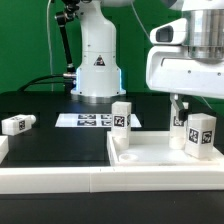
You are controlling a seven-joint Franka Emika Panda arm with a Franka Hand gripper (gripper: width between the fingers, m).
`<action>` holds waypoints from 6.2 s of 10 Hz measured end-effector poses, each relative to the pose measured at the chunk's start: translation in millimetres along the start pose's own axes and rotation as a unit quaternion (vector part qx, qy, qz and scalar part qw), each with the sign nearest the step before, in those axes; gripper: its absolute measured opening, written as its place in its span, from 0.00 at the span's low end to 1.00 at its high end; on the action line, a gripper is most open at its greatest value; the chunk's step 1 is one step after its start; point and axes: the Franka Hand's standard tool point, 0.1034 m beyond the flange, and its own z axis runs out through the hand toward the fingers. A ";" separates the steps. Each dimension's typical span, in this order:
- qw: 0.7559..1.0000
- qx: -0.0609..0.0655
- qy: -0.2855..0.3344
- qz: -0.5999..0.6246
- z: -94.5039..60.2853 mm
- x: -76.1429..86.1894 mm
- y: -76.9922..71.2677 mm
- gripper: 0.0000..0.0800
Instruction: Assemble square table
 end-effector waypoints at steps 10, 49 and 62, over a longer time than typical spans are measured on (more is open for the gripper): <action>0.930 -0.004 0.009 -0.368 2.4 4.2 3.4 0.81; 0.982 0.006 0.031 -0.186 3.1 8.4 2.2 0.81; 0.915 -0.004 0.034 -0.402 2.1 9.0 1.3 0.50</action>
Offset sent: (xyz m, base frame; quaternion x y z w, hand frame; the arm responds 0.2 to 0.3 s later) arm 0.0000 0.0000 0.0000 0.0000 0.0000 -0.1296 0.9916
